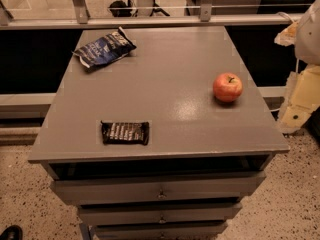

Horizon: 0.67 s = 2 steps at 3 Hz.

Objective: Pick apple

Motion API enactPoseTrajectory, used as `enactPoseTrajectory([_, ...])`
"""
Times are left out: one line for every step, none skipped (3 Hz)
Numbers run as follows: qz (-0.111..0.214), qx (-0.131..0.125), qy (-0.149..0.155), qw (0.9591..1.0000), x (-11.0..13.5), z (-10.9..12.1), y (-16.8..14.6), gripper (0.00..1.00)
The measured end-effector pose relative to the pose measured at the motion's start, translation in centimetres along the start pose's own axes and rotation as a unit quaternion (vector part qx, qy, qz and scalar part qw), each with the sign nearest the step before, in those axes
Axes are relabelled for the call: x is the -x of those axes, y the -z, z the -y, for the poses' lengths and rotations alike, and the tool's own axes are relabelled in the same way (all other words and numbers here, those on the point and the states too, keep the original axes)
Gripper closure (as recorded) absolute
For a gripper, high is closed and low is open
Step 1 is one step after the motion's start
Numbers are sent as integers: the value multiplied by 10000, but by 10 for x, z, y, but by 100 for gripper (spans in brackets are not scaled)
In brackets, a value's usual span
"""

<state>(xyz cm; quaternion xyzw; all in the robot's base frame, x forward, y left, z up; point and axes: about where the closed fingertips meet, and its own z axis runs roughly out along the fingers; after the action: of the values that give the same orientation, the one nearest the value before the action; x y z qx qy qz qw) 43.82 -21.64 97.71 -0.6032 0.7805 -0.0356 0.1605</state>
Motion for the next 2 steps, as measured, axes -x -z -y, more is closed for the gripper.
enactPoseTrajectory([47, -19, -23, 10000, -1, 3, -2, 0])
enactPoseTrajectory([345, -115, -166, 9992, -4, 23, -13, 0])
